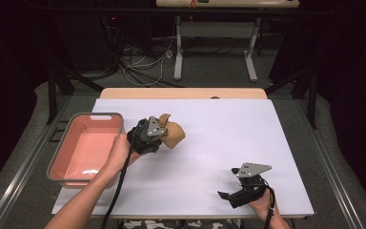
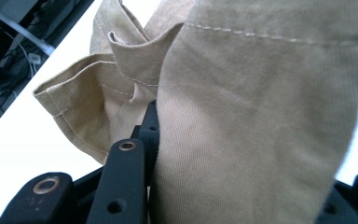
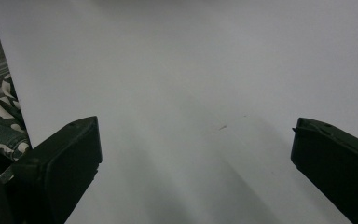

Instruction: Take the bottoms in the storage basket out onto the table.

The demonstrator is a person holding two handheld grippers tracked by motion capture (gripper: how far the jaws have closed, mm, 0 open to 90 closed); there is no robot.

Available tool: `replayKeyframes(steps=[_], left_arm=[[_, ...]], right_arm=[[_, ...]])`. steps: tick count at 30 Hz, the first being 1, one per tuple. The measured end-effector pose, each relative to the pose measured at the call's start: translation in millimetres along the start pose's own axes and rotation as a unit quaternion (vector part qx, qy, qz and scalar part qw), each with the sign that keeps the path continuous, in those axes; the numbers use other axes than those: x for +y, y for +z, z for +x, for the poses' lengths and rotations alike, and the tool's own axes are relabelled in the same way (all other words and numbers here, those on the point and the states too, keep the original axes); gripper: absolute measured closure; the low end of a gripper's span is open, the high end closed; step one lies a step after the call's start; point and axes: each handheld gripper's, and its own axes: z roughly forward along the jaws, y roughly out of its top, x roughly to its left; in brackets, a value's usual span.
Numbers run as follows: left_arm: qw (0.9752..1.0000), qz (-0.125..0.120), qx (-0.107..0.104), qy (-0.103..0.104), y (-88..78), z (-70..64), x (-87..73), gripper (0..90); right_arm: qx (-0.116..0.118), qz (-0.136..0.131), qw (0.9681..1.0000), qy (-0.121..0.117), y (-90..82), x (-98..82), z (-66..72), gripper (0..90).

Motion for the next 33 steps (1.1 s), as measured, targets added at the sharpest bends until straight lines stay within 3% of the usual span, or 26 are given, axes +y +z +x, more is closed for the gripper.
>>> replayKeyframes(steps=[33], left_arm=[[0.9994,0.006,-0.033,0.007,31.8,-19.1,9.3,63.7]], right_arm=[[-0.001,0.000,1.0000,-0.001,0.0,-0.3,-0.1,2.0]])
